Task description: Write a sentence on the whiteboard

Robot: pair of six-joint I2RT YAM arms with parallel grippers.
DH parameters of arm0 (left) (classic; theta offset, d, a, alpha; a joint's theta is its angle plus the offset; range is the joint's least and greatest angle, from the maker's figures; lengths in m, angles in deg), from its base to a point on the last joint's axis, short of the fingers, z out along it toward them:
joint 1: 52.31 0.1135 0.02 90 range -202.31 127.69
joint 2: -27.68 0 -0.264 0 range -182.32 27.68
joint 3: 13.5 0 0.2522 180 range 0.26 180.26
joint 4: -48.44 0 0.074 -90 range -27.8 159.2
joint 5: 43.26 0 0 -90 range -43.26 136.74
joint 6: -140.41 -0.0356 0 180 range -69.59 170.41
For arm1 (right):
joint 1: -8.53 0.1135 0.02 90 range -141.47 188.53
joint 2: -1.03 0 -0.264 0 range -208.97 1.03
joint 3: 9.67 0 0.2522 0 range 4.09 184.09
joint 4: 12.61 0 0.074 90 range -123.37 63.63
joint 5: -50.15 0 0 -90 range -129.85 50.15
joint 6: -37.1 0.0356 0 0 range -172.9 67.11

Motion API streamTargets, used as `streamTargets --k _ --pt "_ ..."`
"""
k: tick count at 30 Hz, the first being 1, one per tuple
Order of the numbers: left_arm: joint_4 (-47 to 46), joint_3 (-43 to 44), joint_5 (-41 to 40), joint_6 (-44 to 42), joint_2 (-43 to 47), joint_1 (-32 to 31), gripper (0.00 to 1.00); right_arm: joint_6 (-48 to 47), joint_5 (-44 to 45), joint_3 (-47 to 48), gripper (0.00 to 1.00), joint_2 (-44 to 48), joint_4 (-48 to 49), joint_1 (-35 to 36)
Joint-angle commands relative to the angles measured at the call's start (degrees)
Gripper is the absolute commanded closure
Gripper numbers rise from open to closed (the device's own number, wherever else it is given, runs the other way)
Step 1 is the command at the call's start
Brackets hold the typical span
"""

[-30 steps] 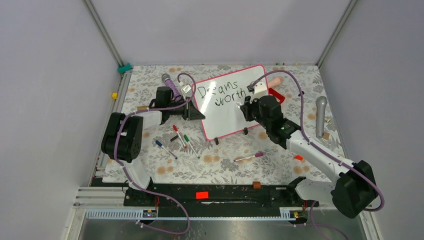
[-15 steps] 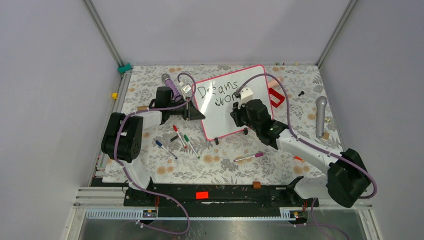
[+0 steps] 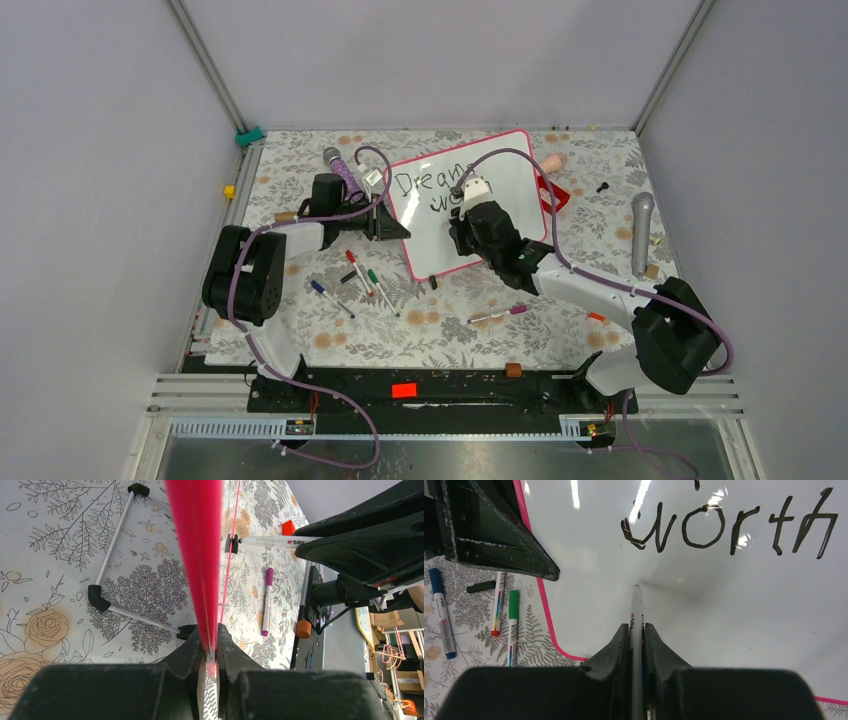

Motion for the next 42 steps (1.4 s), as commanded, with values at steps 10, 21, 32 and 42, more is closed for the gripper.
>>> streamTargets --k 10,21,32,42 --pt "1.9 -1.3 -12.6 -3.7 -2.0 -0.5 1.0 1.6 3.0 4.0 1.0 0.4 2.2 1.0" --pt "2.6 -1.1 -12.7 -3.7 -2.0 -0.5 1.0 1.3 6.2 7.3 1.0 -1.0 -2.5 2.0" --pt "2.8 -1.0 -12.1 -3.6 -2.2 -0.5 1.0 1.7 8.2 8.7 1.0 -0.9 -7.5 2.3" --pt "2.9 -1.0 -12.0 -3.6 -2.0 -0.5 1.0 1.8 8.7 11.4 1.0 -3.4 -8.7 4.1"
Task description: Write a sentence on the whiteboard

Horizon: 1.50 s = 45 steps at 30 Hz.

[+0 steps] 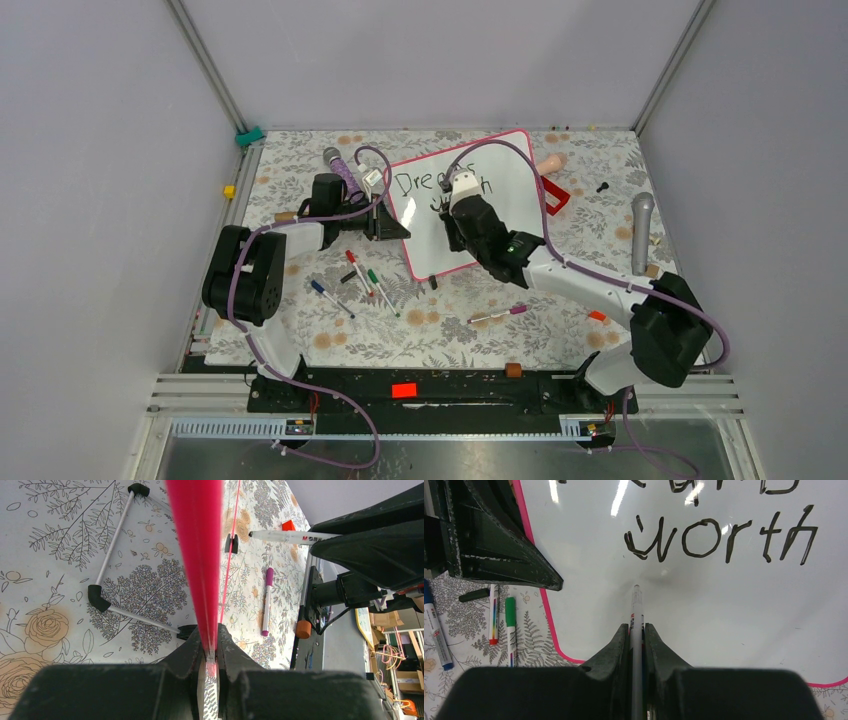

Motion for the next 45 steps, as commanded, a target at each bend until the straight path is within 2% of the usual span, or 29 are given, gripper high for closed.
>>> streamTargets --k 1,24,45 --pt "2.8 -0.9 -12.1 -3.6 -2.1 -0.5 1.0 0.4 1.7 3.8 1.0 -1.5 -0.8 1.0" --pt "3.4 -0.5 -12.1 -3.7 -2.4 -0.5 1.0 0.6 3.7 8.5 1.0 -7.1 -7.0 1.7" --pt "4.1 -0.3 -12.1 -3.8 -2.5 -0.5 1.0 3.7 3.6 1.2 1.0 -3.6 -7.5 3.2"
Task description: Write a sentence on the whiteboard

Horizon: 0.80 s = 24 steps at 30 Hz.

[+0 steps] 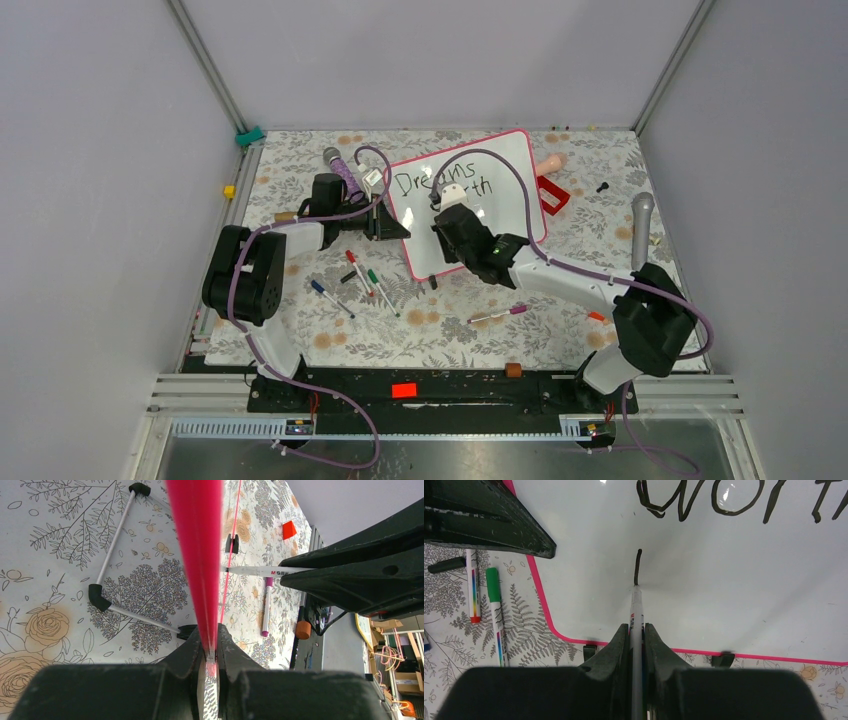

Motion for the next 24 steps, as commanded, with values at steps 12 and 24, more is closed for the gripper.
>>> streamTargets --k 12,24 --pt "4.1 -0.2 -11.7 -4.1 -2.5 -0.5 1.0 -0.5 0.5 0.5 1.0 5.8 -2.8 0.5" --pt "4.3 -0.1 -11.5 -4.2 -2.6 -0.5 1.0 -3.1 0.6 6.9 1.0 3.4 -4.5 0.5"
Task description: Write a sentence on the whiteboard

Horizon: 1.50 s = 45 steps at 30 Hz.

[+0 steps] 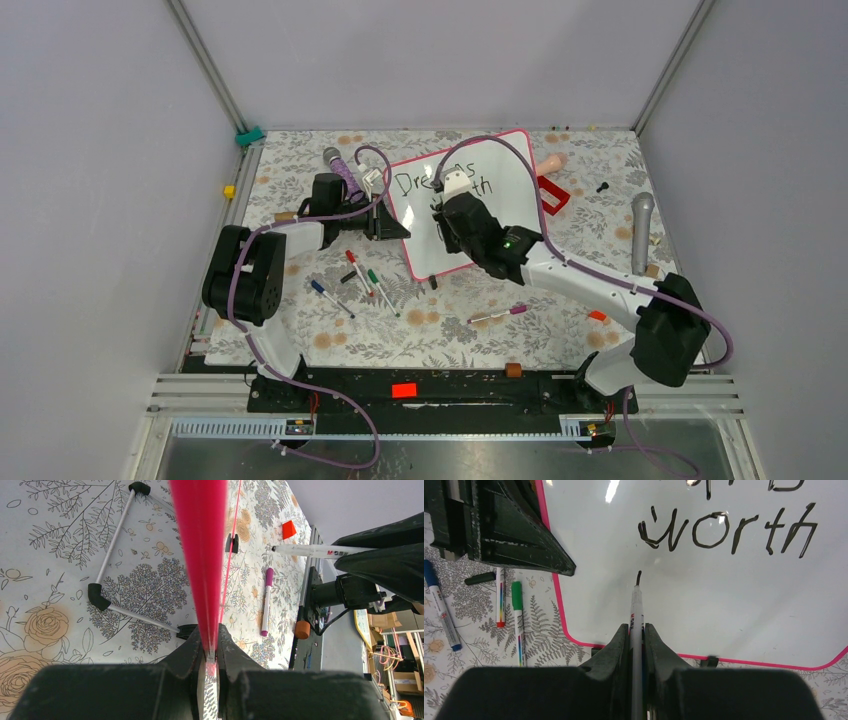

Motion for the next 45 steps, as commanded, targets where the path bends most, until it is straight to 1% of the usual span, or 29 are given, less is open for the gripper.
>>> streamTargets --k 1,27,37,45 --pt "3.5 -0.4 -11.5 -4.1 -2.6 -0.5 1.0 -1.2 0.8 3.9 1.0 -1.6 -0.6 0.3" --pt "3.8 -0.1 -11.4 -4.1 -2.9 -0.5 1.0 -3.2 4.9 8.4 1.0 -9.0 -1.0 0.3" --pt "3.9 -0.1 -11.5 -4.1 -2.9 -0.5 1.0 -3.9 9.2 8.2 1.0 -8.9 -2.5 0.2" --pt "4.0 -0.1 -11.5 -4.2 -2.9 -0.5 1.0 -3.3 8.1 6.5 1.0 -8.1 -2.9 0.2"
